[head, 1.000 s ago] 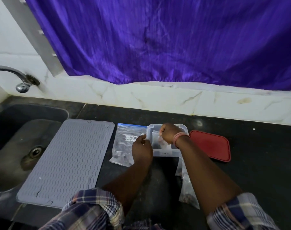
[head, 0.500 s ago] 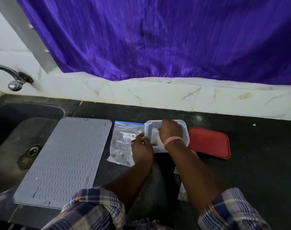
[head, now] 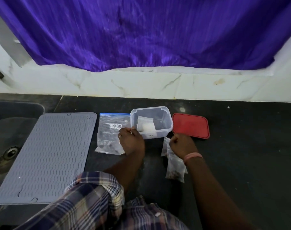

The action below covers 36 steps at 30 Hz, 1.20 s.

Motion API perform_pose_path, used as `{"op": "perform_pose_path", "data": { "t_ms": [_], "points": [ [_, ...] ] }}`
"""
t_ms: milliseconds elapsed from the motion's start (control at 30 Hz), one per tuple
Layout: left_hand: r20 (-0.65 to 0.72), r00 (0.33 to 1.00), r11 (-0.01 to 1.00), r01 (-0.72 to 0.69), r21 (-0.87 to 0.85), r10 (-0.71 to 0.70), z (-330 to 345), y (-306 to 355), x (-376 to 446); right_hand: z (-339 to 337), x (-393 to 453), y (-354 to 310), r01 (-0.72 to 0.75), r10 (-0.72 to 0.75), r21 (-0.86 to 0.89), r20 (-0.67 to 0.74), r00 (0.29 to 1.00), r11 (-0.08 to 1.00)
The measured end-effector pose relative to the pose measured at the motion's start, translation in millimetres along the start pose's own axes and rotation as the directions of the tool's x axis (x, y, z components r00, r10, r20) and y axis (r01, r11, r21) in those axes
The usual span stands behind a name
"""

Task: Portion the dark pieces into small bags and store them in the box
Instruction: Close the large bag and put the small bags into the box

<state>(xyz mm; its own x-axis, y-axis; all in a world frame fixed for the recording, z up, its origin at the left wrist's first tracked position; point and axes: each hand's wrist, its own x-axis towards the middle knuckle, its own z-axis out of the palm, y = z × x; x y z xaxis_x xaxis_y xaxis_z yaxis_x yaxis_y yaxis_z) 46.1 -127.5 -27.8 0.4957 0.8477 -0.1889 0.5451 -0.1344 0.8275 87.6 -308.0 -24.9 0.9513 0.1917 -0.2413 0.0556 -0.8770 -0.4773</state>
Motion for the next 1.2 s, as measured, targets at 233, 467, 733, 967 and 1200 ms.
{"op": "perform_pose_path", "data": {
  "t_ms": [233, 467, 733, 967, 1200],
  "points": [
    [0.006, 1.0, 1.0, 0.001, 0.012, -0.002, -6.6, 0.2, 3.9, -0.4, -0.4, 3.5, -0.047, 0.125, -0.282, 0.265, 0.956, 0.958],
    [-0.094, 0.971, 0.974, -0.214, 0.073, 0.221, -13.9, 7.0, -2.0, -16.1, 2.6, -8.8, -0.094, 0.16, -0.299, 0.204, 0.966, 0.95],
    [0.403, 0.675, 0.786, -0.543, -0.297, 0.618, -14.7, 31.6, -35.6, -84.2, 8.7, -59.3, 0.174, -0.187, 0.13, 0.096, 0.978, 0.976],
    [0.325, 0.872, 0.898, -0.236, -0.372, 0.364, -9.7, 36.4, 0.2, -55.7, 33.3, -79.6, 0.064, -0.023, 0.698, -0.068, 0.997, 0.714],
    [0.271, 0.954, 0.966, -0.061, -0.251, 0.13, -6.9, 48.7, 35.2, -27.2, 62.7, -101.0, -0.123, 0.107, 0.679, 0.065, 0.992, 0.724]
  ]
}}
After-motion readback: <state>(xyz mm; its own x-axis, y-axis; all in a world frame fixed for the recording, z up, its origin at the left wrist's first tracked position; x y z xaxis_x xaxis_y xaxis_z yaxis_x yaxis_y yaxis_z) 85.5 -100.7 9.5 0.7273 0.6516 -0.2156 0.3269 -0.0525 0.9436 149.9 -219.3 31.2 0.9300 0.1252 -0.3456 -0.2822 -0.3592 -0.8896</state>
